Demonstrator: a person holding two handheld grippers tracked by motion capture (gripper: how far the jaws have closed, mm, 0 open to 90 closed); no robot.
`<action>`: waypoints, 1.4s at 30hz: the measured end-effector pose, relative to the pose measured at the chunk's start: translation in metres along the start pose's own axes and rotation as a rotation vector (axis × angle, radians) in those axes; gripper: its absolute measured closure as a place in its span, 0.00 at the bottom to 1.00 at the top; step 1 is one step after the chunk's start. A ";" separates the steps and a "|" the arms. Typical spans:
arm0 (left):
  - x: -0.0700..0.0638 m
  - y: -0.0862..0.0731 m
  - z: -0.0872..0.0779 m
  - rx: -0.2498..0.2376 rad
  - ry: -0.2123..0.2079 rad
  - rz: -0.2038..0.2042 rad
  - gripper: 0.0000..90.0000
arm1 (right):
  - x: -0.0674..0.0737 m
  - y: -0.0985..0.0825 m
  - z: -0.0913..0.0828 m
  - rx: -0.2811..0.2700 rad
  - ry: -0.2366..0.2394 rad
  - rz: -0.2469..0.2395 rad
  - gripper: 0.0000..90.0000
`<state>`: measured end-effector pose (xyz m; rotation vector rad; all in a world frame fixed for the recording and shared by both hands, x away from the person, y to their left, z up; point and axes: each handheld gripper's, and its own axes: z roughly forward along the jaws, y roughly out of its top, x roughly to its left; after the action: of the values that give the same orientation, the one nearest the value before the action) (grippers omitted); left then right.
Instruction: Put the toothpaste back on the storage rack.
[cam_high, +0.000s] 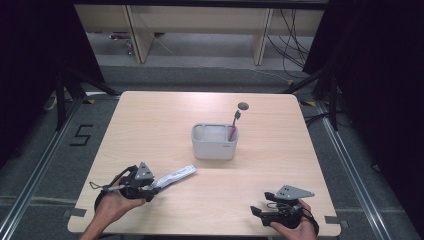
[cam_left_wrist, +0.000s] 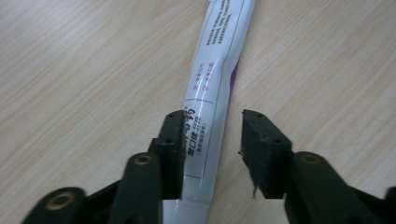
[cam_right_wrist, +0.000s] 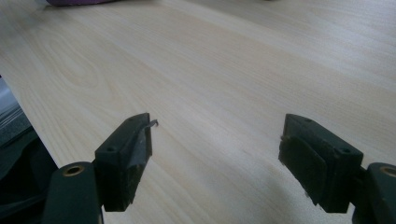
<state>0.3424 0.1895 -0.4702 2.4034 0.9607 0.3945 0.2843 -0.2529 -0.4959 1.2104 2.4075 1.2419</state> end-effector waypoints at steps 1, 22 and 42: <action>0.000 0.000 0.000 0.000 0.000 0.000 0.60 | -0.001 0.000 0.000 0.001 -0.006 -0.009 0.29; 0.005 0.037 0.031 0.150 -0.066 -0.012 0.47 | -0.001 0.000 0.000 0.002 -0.011 -0.031 0.29; 0.010 0.049 0.049 0.256 -0.115 0.014 0.60 | 0.000 0.001 0.001 0.012 0.005 -0.021 0.29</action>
<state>0.3980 0.1490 -0.4819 2.6303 0.9946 0.1428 0.2854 -0.2523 -0.4962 1.1837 2.4280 1.2272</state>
